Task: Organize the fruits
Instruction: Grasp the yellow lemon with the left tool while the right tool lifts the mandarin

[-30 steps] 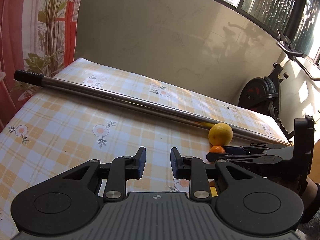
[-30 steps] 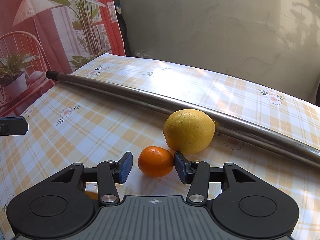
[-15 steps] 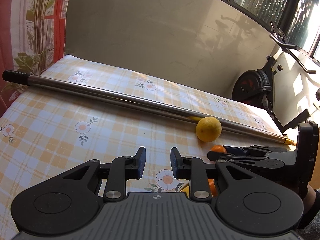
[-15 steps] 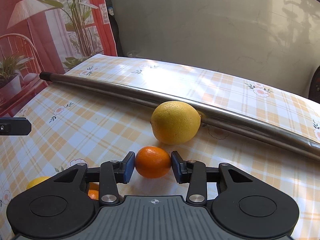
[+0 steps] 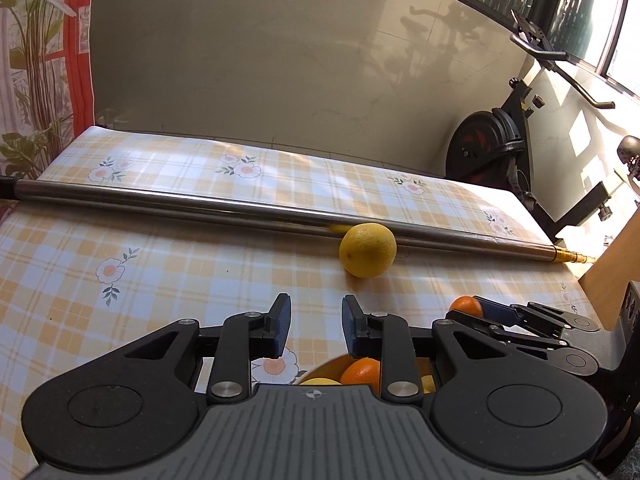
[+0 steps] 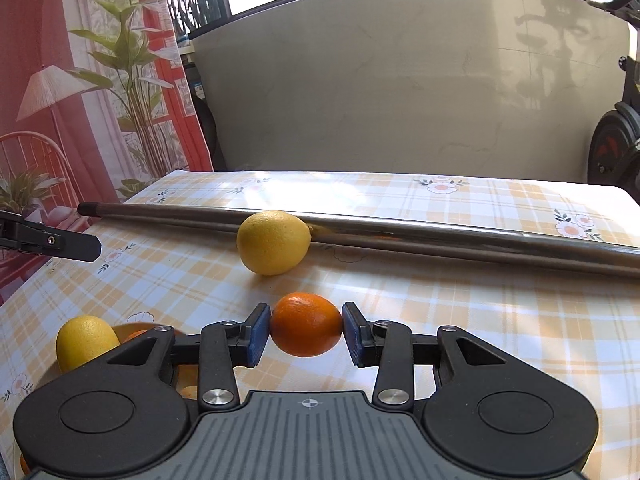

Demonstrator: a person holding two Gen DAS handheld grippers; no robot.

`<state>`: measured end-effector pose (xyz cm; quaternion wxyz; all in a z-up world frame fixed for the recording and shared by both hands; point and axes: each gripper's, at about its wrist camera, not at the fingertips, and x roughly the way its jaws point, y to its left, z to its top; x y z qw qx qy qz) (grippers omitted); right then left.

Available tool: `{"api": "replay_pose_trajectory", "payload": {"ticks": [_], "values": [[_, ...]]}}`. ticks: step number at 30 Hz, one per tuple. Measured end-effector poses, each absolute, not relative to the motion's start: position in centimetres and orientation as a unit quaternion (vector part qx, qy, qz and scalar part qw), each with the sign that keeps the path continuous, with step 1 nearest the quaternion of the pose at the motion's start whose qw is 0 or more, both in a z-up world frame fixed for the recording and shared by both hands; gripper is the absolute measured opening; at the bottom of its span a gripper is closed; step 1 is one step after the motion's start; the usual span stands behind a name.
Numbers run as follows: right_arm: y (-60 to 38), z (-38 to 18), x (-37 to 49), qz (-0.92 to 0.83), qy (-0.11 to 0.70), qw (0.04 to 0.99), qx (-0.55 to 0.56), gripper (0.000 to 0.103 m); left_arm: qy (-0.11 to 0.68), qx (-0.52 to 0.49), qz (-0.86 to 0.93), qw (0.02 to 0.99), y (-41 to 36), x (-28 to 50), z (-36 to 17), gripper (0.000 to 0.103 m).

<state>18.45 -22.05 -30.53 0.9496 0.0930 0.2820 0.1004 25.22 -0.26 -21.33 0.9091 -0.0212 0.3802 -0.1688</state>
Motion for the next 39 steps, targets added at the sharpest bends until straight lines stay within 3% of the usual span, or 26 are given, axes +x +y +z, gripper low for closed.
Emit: {"api": "replay_pose_trajectory", "payload": {"ticks": [4,9,18,29,35,39], "values": [[-23.2,-31.4,17.5,0.101,0.274,0.950,0.111,0.036,0.383,-0.008,-0.174,0.907,-1.2,25.8,-20.9,0.030],[-24.2,-32.2,16.4,0.107,0.260,0.949,0.142,0.036,0.366,0.017,-0.180,0.913,-2.7,26.2,-19.9,0.041],[-24.6,-32.6,16.1,0.108,0.248,0.949,0.159,0.036,0.355,0.026,-0.209,0.911,-6.4,28.0,-19.5,0.041],[-25.9,-33.2,15.7,0.099,0.243,0.945,0.196,0.037,0.387,0.035,-0.183,0.903,-8.8,32.7,-22.9,0.042],[-26.4,-33.4,15.5,0.100,0.240,0.943,0.209,0.037,0.380,0.019,-0.199,0.903,-8.5,34.4,-24.3,0.068],[-26.4,-33.4,15.5,0.100,0.239,0.943,0.210,0.037,0.391,0.018,-0.197,0.899,-8.6,35.3,-25.3,0.068]]}}
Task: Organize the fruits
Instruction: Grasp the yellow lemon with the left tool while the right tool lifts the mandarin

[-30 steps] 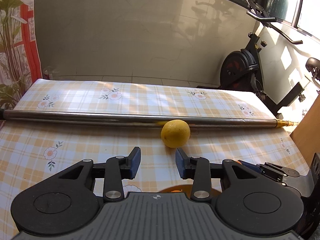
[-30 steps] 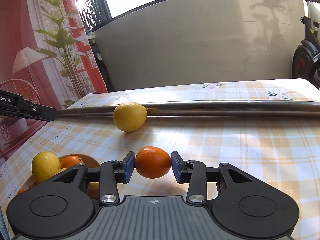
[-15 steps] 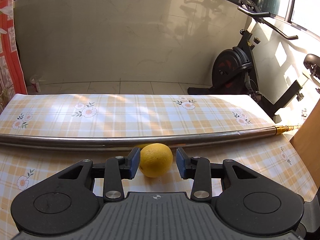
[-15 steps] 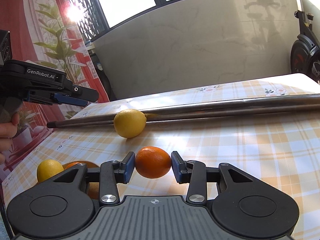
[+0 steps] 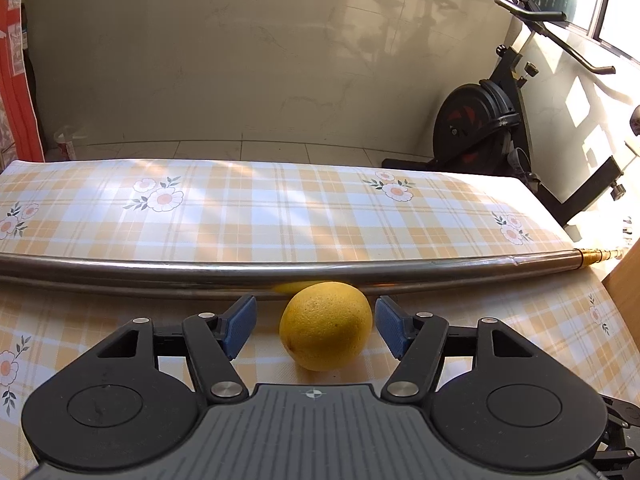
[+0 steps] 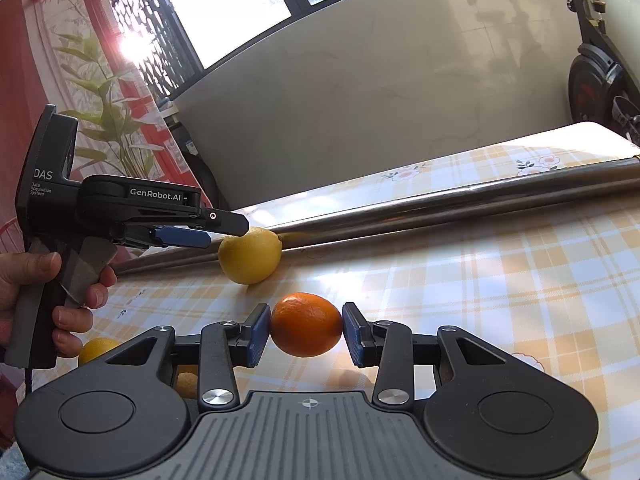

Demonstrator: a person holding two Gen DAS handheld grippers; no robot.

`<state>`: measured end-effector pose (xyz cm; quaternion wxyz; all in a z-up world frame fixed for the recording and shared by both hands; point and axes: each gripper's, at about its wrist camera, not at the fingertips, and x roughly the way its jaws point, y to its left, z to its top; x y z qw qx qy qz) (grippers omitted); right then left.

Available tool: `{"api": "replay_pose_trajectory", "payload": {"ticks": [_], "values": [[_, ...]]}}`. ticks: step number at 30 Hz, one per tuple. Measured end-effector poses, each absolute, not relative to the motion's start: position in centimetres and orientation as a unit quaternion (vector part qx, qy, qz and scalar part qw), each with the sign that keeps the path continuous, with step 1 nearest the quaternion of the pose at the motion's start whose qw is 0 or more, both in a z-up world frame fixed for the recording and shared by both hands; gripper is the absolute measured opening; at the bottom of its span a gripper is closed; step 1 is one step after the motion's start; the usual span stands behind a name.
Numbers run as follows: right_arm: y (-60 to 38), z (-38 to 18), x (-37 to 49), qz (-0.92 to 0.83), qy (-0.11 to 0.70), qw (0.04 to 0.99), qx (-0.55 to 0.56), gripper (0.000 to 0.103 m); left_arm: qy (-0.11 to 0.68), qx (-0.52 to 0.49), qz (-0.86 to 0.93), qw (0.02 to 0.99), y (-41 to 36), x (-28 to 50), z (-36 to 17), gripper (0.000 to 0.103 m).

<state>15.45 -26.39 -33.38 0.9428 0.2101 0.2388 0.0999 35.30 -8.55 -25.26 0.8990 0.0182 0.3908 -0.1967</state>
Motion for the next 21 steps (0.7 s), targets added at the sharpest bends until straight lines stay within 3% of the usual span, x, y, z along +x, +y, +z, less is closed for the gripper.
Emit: {"api": "replay_pose_trajectory", "payload": {"ticks": [21], "values": [[-26.7,-33.3,15.6,0.106,0.242,0.941,0.213,0.037,0.457,0.039,-0.186,0.869,-11.0,37.9,-28.2,0.066]]}}
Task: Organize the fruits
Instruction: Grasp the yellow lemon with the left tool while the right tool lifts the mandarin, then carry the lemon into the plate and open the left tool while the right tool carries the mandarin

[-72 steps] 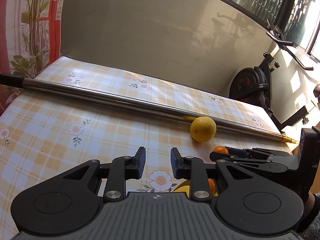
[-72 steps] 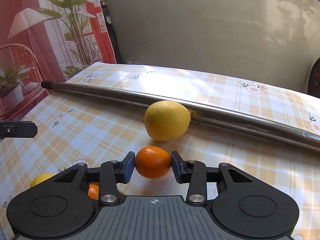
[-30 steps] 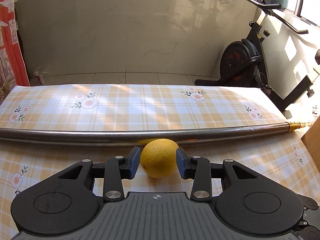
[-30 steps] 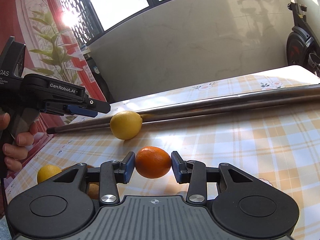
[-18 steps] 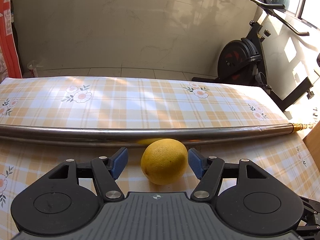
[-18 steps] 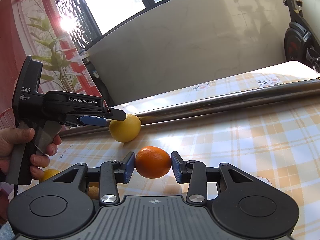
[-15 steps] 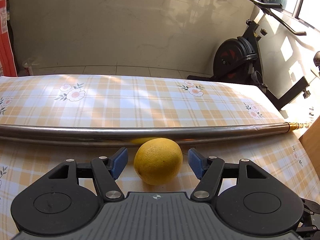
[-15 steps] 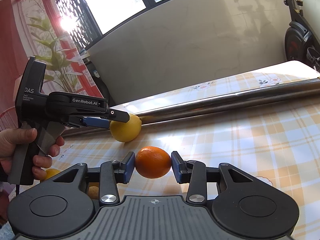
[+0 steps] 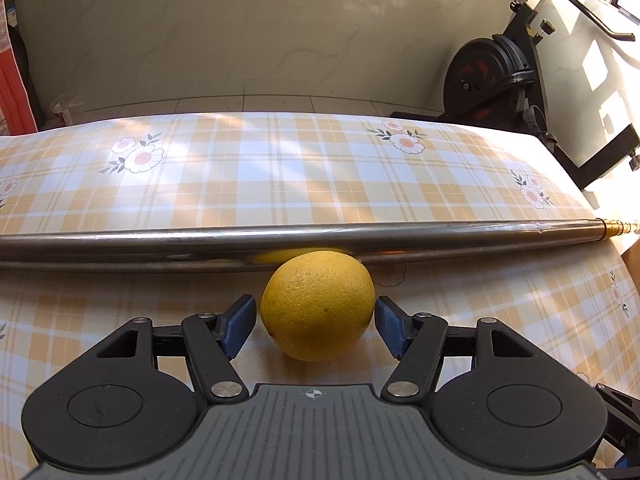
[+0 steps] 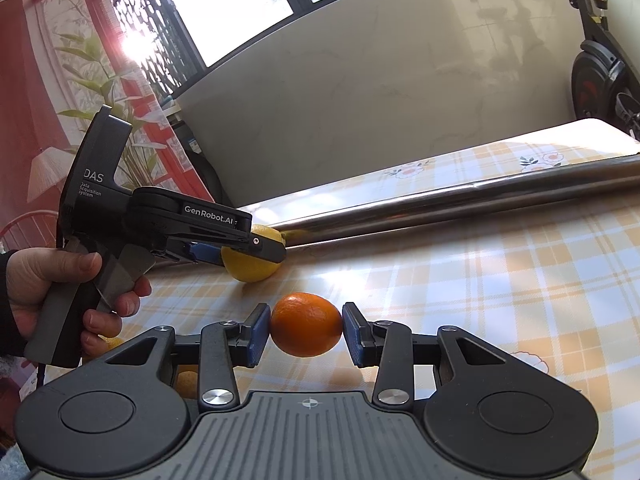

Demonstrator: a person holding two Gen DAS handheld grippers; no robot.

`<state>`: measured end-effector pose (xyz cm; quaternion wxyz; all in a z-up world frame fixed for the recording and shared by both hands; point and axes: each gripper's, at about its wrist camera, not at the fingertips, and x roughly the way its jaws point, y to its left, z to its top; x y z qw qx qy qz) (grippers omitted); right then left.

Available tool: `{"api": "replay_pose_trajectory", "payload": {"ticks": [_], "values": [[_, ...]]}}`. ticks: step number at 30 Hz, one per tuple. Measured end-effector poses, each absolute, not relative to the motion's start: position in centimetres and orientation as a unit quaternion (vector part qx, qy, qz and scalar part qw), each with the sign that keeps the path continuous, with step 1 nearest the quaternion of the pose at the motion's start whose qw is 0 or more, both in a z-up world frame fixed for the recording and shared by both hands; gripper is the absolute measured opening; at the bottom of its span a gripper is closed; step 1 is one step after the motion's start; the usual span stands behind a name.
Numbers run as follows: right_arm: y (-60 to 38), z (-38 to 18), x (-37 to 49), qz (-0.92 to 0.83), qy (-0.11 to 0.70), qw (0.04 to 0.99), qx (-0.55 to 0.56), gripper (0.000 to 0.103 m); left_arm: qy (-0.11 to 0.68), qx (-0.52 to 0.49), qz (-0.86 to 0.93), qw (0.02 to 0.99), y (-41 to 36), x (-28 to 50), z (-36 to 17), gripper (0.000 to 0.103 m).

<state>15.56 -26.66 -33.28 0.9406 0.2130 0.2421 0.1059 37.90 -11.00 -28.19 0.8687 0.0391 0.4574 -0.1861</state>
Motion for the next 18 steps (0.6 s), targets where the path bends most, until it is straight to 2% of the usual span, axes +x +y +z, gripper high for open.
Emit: {"api": "replay_pose_trajectory", "payload": {"ticks": [1,2,9,18], "values": [[-26.7,-33.3,15.6,0.106,0.242,0.941,0.213,0.037,0.458,0.034,-0.188,0.868,-10.9,37.9,-28.2,0.062],[-26.7,-33.3,15.6,0.106,0.242,0.941,0.213,0.037,0.459,0.030,-0.188,0.868,-10.8,38.0,-28.2,0.061],[-26.8,-33.3,15.6,0.107,0.243,0.940,0.215,0.037,0.446,0.041,-0.192,0.873,-10.5,36.7,-27.2,0.061],[-26.3,-33.2,15.7,0.098,0.247,0.942,0.207,0.036,0.406,0.038,-0.215,0.887,-8.6,31.8,-22.5,0.061]]}}
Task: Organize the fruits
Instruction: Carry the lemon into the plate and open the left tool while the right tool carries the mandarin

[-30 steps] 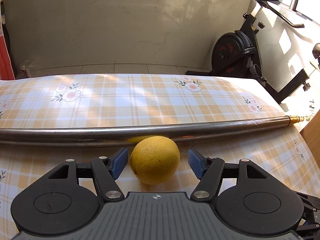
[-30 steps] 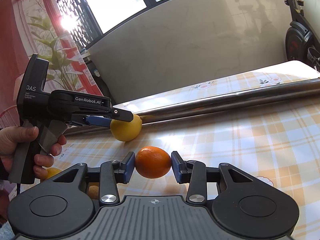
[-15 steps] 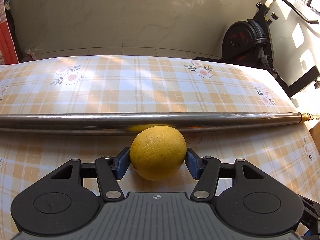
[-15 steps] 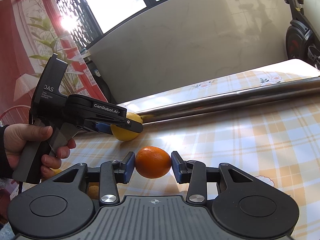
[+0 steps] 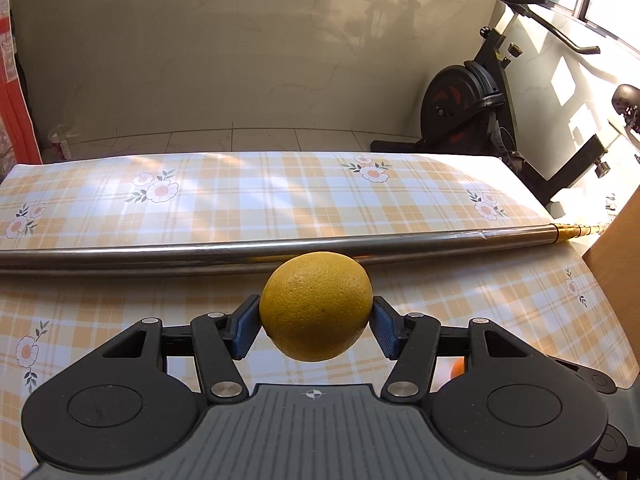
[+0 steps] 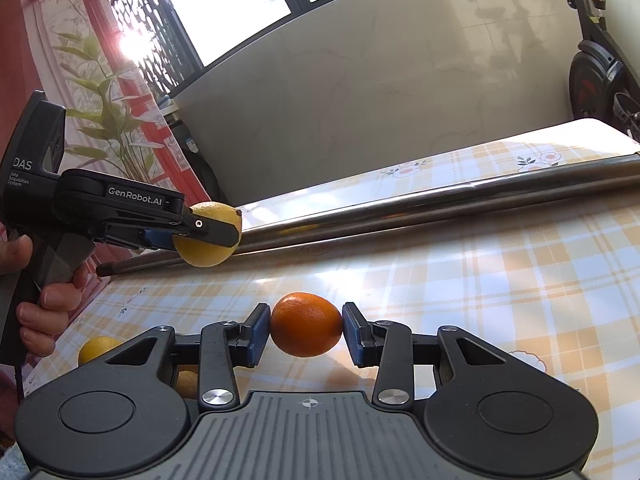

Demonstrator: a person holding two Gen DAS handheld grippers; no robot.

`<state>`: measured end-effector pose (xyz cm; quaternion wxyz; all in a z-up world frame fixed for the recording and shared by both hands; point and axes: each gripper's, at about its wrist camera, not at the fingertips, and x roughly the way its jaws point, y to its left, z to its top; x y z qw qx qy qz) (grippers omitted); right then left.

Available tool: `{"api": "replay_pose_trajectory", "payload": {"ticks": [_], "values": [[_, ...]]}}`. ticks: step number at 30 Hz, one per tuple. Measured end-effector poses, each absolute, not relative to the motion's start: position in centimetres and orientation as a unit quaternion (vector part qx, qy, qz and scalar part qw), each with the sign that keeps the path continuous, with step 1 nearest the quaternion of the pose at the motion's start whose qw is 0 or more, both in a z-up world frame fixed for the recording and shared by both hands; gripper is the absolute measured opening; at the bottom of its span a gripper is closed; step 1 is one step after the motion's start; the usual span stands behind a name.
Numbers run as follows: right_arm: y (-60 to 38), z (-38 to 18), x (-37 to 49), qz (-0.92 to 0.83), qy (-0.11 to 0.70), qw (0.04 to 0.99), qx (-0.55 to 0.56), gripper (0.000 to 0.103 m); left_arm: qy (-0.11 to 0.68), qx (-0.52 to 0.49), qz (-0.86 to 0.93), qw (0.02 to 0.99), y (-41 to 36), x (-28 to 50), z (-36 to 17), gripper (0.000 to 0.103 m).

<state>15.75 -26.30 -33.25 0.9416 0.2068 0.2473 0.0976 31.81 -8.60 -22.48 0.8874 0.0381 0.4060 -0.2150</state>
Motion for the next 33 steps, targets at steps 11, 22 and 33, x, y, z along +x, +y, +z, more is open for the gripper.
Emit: {"api": "replay_pose_trajectory", "payload": {"ticks": [11,22,33], "values": [[-23.7,-31.2,13.8,0.088,0.254,0.942,0.199,0.036,0.375,0.064,-0.248,0.891,-5.4,22.2,-20.2,0.061],[-20.4,-27.7,9.5,0.089,0.248,0.944,0.201,0.036,0.392,0.055,-0.279,0.875,-3.3,17.5,-22.3,0.061],[-19.3,-27.2,6.5,0.082,0.257,0.944,0.191,0.036,0.416,0.074,-0.290,0.859,-3.7,16.5,-25.2,0.061]]}}
